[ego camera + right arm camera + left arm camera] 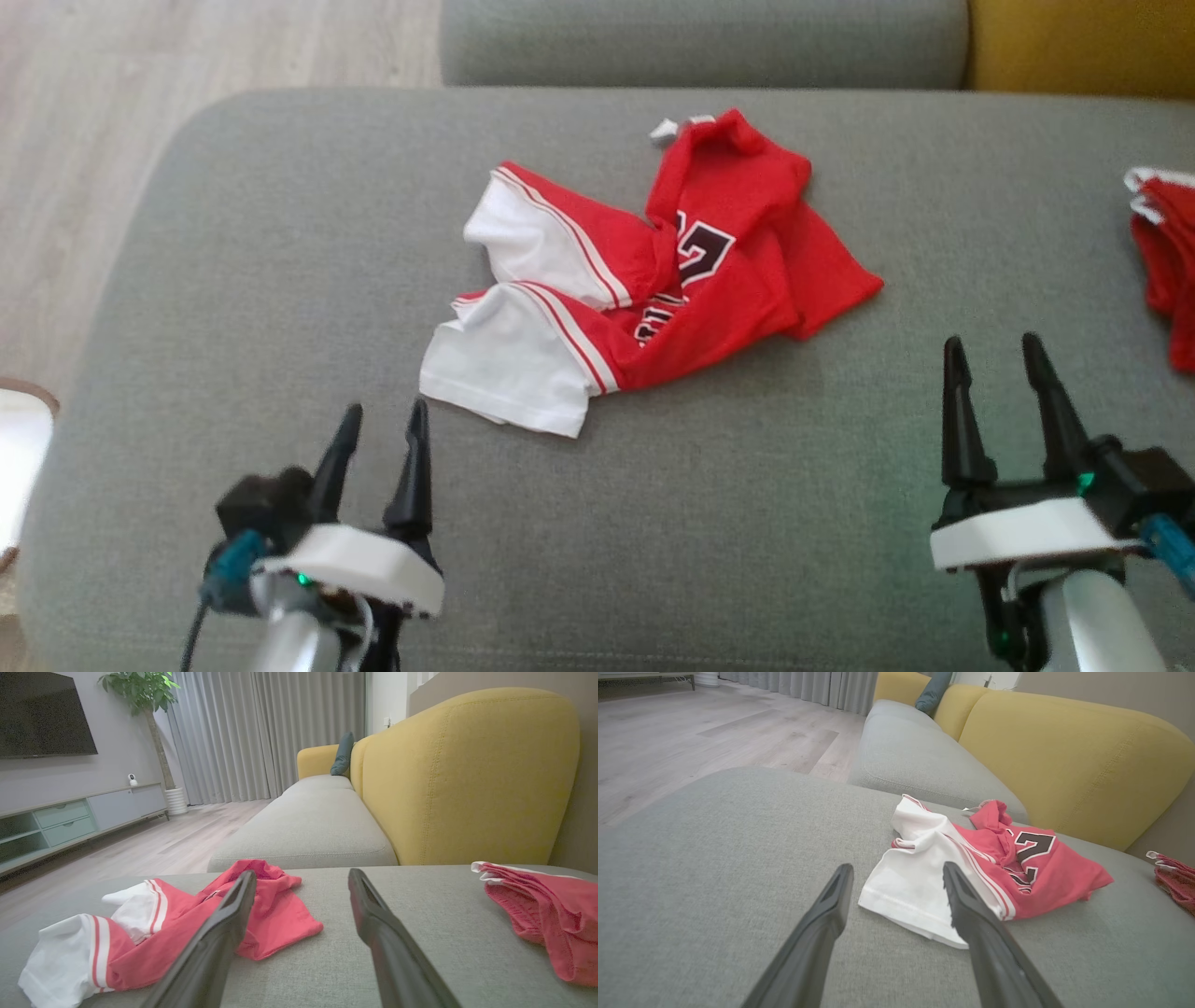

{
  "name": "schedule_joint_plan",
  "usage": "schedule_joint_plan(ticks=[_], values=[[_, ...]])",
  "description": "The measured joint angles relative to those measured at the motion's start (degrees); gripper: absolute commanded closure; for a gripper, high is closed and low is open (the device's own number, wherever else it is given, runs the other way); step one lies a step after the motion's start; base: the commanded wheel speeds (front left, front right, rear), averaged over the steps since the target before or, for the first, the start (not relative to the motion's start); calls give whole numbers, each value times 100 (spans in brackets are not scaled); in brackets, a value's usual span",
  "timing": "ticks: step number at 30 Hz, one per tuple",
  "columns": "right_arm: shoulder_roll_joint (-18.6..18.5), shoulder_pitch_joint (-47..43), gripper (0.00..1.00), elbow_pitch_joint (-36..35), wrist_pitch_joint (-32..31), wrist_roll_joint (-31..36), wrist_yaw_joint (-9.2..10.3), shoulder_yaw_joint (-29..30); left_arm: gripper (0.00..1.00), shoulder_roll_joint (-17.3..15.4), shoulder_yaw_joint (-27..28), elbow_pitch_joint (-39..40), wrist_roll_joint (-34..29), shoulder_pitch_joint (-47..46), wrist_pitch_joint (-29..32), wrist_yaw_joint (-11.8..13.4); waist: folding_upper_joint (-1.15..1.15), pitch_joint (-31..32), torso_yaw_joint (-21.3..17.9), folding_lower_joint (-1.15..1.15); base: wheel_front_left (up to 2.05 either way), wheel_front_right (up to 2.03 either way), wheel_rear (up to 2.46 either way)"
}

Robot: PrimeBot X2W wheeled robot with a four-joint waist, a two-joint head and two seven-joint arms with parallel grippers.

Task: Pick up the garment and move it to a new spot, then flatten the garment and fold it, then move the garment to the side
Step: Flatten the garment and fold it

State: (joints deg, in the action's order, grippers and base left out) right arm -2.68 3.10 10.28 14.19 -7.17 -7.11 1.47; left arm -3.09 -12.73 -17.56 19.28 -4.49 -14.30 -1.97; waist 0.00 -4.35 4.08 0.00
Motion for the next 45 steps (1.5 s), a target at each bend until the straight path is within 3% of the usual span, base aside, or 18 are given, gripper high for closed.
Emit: schedule_joint_plan(ticks=[11,26,34,45], values=[[3,-329,0,183,1,-142,0,-171,0,12,-323,225,73,311,0,152,0,395,183,0,0,0,0],[3,-372,0,271,2,-185,0,-190,0,11,-325,189,105,348,0,207,0,477,132,0,0,0,0],[4,-372,0,279,2,-183,0,-276,0,-19,-343,-415,158,164,281,233,0,331,52,0,0,0,0],[4,-212,0,263,3,-96,0,-344,0,-16,-292,-1783,252,-1177,486,248,0,-248,-196,0,0,0,0]])
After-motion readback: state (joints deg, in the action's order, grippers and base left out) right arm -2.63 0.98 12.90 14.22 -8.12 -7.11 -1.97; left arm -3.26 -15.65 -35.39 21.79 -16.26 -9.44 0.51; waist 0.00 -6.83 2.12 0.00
